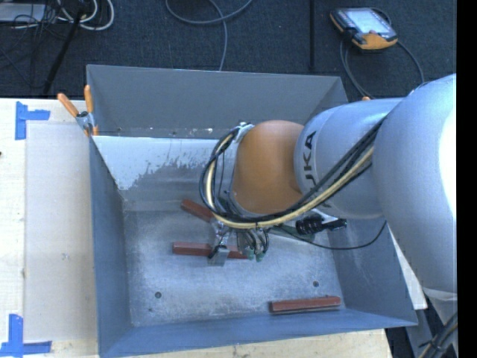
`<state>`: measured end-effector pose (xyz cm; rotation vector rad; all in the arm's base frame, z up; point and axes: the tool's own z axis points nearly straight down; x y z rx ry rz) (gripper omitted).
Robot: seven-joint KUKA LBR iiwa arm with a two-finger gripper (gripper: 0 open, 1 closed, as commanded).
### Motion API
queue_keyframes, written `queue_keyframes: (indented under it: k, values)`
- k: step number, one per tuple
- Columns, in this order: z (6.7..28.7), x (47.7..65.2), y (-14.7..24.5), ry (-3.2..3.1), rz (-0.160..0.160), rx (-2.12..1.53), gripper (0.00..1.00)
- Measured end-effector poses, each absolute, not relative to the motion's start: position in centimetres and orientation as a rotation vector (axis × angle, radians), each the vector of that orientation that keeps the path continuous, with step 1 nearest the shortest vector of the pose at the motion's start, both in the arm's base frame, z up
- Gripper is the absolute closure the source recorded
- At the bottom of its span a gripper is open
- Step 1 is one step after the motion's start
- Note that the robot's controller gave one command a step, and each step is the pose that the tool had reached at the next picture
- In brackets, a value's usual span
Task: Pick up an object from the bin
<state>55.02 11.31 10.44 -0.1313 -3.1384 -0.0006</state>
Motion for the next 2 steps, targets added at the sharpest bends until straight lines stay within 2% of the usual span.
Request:
queue_keyframes:
  k: [1, 2]
  values:
    - [11.5, 54.9, 11.3, -3.133, 0.002, -0.132, 1.0]
    - [13.7, 54.8, 11.3, -3.131, 0.002, -0.132, 1.0]
